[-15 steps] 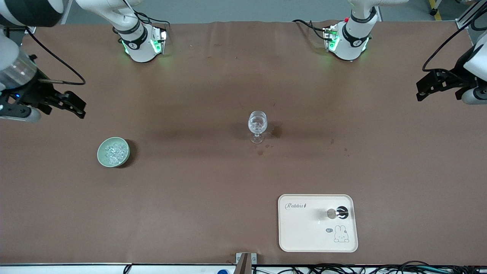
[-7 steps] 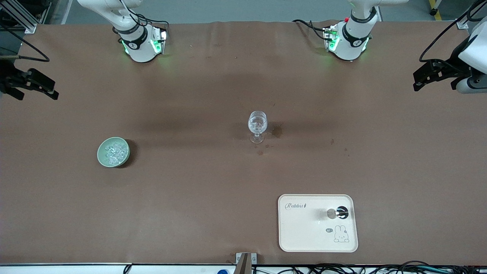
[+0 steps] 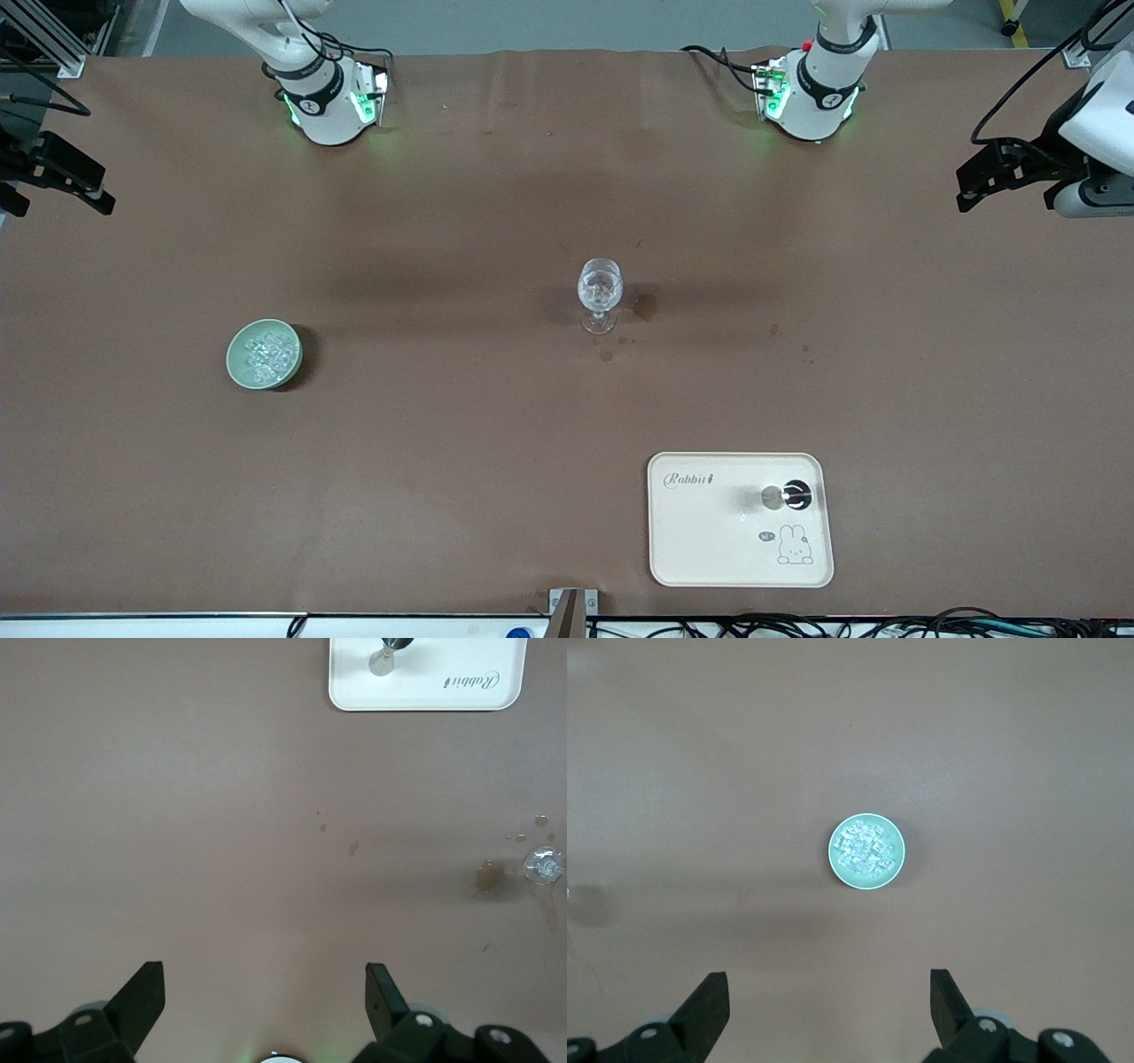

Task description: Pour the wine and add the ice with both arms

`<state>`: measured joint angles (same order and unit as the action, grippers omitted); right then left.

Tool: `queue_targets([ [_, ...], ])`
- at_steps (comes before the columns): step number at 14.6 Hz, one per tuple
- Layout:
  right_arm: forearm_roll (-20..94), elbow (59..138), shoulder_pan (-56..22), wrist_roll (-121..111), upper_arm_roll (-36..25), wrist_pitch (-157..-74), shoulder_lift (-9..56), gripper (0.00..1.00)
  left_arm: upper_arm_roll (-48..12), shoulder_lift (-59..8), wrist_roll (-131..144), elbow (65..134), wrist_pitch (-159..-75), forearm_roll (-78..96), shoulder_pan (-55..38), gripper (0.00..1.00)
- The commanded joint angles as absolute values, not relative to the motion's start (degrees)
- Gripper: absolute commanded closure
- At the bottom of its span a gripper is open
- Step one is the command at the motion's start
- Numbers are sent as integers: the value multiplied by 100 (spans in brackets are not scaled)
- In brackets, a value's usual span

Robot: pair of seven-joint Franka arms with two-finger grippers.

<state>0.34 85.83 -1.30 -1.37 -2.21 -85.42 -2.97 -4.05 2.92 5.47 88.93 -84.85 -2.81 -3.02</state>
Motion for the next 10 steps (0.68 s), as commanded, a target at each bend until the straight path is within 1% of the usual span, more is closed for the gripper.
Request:
queue_targets([
  [1, 79, 8534, -70, -176, -141, -8464, -255, 0, -413, 413, 475, 9157, -8674, -220, -308, 0],
  [4, 79, 8543, -70, -167, -141, -8464, -211, 0, -510, 807, 571, 9754, -9105, -211, -281, 0],
  [5, 79, 8543, -62, -176, -141, -8464, -202, 0, -510, 869, 580, 9799, -9132, -202, -281, 0],
  [10, 79, 8543, -62, -167, -141, -8464, -202, 0, -431, 774, 554, 9502, -8895, 70, -220, 0],
])
